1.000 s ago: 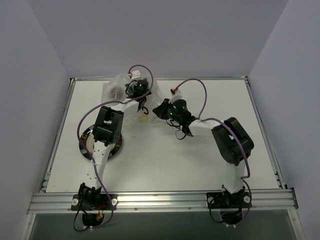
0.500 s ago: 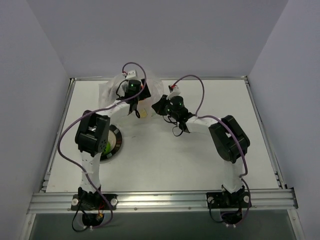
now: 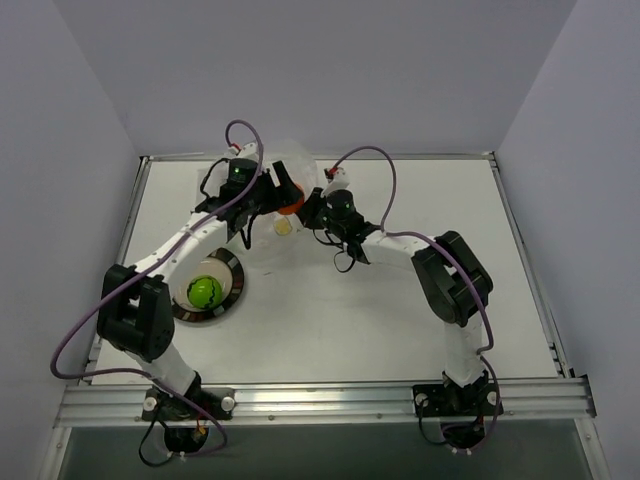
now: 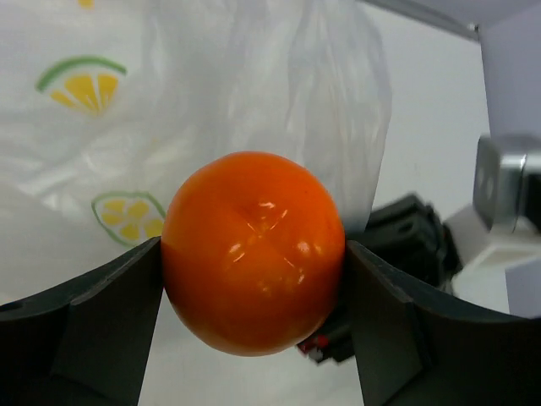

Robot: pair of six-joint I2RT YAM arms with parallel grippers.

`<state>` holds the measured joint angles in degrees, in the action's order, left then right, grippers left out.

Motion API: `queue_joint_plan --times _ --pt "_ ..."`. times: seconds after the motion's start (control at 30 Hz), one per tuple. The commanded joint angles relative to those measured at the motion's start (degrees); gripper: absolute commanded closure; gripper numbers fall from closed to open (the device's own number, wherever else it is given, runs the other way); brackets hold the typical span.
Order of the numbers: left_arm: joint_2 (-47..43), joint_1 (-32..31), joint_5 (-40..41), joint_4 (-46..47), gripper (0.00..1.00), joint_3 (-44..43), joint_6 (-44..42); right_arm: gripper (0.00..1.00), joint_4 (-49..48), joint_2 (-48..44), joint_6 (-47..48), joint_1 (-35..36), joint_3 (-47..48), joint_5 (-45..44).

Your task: Take the fake fruits out of the plastic bag

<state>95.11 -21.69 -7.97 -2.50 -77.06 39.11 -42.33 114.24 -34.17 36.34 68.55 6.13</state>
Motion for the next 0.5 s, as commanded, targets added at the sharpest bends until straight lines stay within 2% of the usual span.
queue_joint_plan --times 0.0,0.17,0.23,0.37,0.4,0.47 --pt "-6.3 -0.2 -10.7 -7.6 0.78 2.3 1.7 1.00 0.8 -0.8 1.6 0.0 3.3 -2.7" --pt "-16.4 -0.4 -19.3 -15.1 0.77 5.1 -3.6 1.00 2.9 -1.6 2.4 -0.2 4.5 -3.0" --pt "-23.7 -0.5 -18.8 -21.3 0.77 6.9 -6.6 1.00 3.8 -2.0 3.2 -0.1 4.4 -2.7" --pt "-37.8 0.9 -12.8 -28.8 0.77 13.1 -7.6 1.00 4.0 -3.6 3.6 -0.1 3.3 -0.8" --pt "-43.8 1.1 -8.7 -31.3 0.77 14.4 -7.3 1.00 4.0 -3.7 3.5 -0.1 2.7 -0.3" --pt "-49.8 1.7 -2.1 -34.1 0.76 17.9 -5.0 1.00 4.3 -4.5 3.9 0.0 1.9 0.5"
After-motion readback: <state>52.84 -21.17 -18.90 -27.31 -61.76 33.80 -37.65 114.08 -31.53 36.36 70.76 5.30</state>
